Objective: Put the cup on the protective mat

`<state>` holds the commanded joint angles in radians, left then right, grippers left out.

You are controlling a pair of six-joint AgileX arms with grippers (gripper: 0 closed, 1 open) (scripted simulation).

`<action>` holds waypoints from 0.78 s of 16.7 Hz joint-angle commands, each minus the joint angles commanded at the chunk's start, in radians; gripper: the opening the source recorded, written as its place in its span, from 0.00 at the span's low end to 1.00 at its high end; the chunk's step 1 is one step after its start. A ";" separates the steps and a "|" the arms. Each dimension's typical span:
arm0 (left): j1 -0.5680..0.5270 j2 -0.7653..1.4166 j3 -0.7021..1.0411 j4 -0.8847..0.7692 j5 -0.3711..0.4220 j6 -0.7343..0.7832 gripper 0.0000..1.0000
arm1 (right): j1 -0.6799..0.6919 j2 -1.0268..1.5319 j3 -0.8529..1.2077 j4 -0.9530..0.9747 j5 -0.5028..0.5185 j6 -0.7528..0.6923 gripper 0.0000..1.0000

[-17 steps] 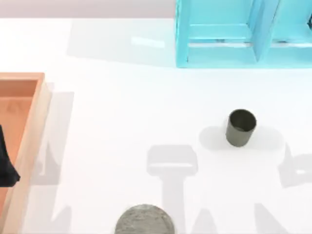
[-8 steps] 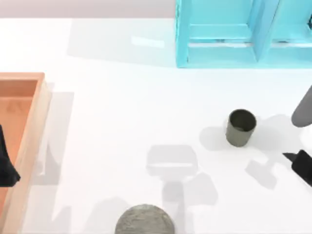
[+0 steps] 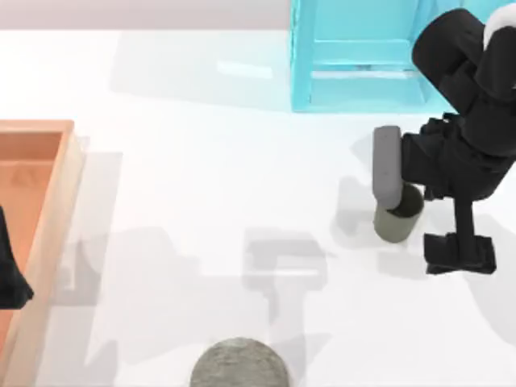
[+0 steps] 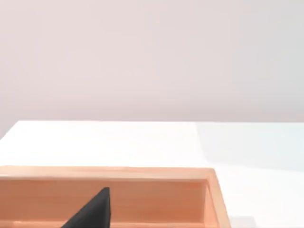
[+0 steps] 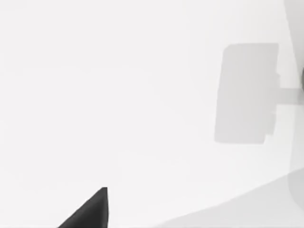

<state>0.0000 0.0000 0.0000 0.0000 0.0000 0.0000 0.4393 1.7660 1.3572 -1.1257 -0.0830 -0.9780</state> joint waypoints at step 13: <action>0.000 0.000 0.000 0.000 0.000 0.000 1.00 | -0.003 0.214 0.370 -0.186 0.083 -0.143 1.00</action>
<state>0.0000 0.0000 0.0000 0.0000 0.0000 0.0000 0.4362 1.9802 1.7272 -1.3117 0.0003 -1.1205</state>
